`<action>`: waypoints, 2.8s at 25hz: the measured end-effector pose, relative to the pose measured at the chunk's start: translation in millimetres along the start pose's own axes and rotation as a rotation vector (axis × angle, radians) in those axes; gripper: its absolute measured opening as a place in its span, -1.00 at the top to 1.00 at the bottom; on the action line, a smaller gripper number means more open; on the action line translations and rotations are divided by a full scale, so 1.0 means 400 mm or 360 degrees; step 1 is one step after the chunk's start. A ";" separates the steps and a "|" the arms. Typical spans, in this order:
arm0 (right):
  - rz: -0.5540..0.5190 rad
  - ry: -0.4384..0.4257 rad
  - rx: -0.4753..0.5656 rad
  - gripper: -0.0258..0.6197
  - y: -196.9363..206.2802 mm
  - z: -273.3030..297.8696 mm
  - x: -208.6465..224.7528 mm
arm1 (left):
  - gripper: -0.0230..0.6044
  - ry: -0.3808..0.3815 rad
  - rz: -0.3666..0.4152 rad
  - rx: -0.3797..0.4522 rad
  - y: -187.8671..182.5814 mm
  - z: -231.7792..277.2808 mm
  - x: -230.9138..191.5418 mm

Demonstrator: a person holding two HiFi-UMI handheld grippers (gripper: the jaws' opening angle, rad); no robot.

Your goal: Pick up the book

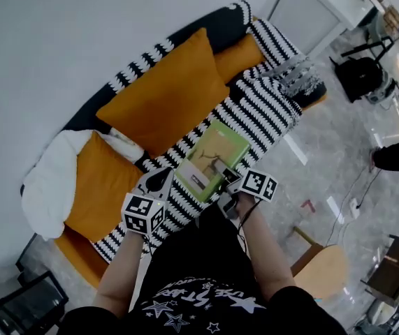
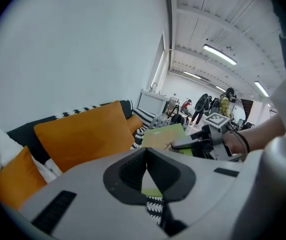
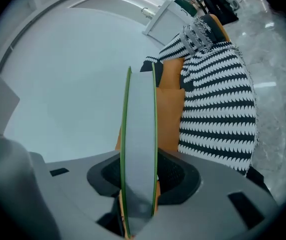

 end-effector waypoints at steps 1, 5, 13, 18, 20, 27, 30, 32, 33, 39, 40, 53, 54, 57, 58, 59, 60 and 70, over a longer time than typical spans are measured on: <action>-0.0023 -0.0006 -0.0004 0.46 0.003 -0.013 -0.019 | 0.90 0.0009 0.0009 0.0011 -0.009 -0.012 0.005; -0.0112 -0.0033 0.0018 0.46 0.006 -0.071 -0.093 | 0.90 0.0054 0.0033 0.0045 -0.036 -0.065 0.025; -0.0175 -0.0091 0.0252 0.46 0.017 -0.217 -0.168 | 0.90 0.0183 0.0143 0.0086 -0.039 -0.124 0.055; -0.0158 -0.0089 0.0293 0.46 0.057 -0.303 -0.177 | 0.90 0.0240 0.0173 0.0076 -0.045 -0.148 0.084; -0.0160 -0.0071 0.0287 0.46 0.074 -0.325 -0.175 | 0.90 0.0255 0.0173 0.0079 -0.050 -0.157 0.093; -0.0169 -0.0095 0.0244 0.46 0.107 -0.380 -0.169 | 0.90 0.0270 0.0185 0.0087 -0.057 -0.162 0.153; -0.0213 -0.0113 0.0227 0.46 0.116 -0.391 -0.168 | 0.90 0.0268 0.0194 0.0107 -0.062 -0.165 0.181; -0.0239 -0.0137 0.0219 0.46 0.129 -0.401 -0.169 | 0.90 0.0259 0.0206 0.0117 -0.061 -0.173 0.202; -0.0256 -0.0151 0.0213 0.46 0.139 -0.414 -0.168 | 0.90 0.0255 0.0210 0.0122 -0.058 -0.181 0.217; -0.0308 -0.0210 0.0188 0.46 0.215 -0.555 -0.144 | 0.90 0.0224 0.0258 0.0136 -0.016 -0.258 0.372; -0.0307 -0.0217 0.0187 0.46 0.228 -0.583 -0.136 | 0.90 0.0223 0.0268 0.0139 -0.008 -0.273 0.402; -0.0376 -0.0300 0.0047 0.46 0.390 -0.693 -0.061 | 0.90 0.0090 0.0236 0.0143 0.156 -0.450 0.565; -0.0375 -0.0302 0.0030 0.46 0.400 -0.691 -0.056 | 0.90 0.0080 0.0235 0.0148 0.162 -0.461 0.570; -0.0352 -0.0305 -0.0011 0.46 0.414 -0.675 -0.045 | 0.90 0.0058 0.0250 0.0155 0.168 -0.488 0.578; -0.0343 -0.0309 -0.0022 0.46 0.419 -0.669 -0.045 | 0.90 0.0050 0.0252 0.0154 0.171 -0.499 0.577; -0.0338 -0.0315 -0.0032 0.46 0.425 -0.662 -0.048 | 0.90 0.0038 0.0248 0.0152 0.175 -0.511 0.574; -0.0340 -0.0323 -0.0042 0.46 0.430 -0.656 -0.053 | 0.90 0.0024 0.0240 0.0149 0.180 -0.523 0.569; -0.0417 -0.0341 -0.0063 0.46 0.500 -0.614 -0.124 | 0.90 0.0004 0.0185 0.0196 0.219 -0.606 0.516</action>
Point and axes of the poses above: the fingertips, and each gripper's own axes: z forward along the fingers, x to its right, y out of its underside, the point moved 9 cm from there along -z, backward along the fingers, and after that the axes turned 2 degrees about z, right-handed, at the moved point
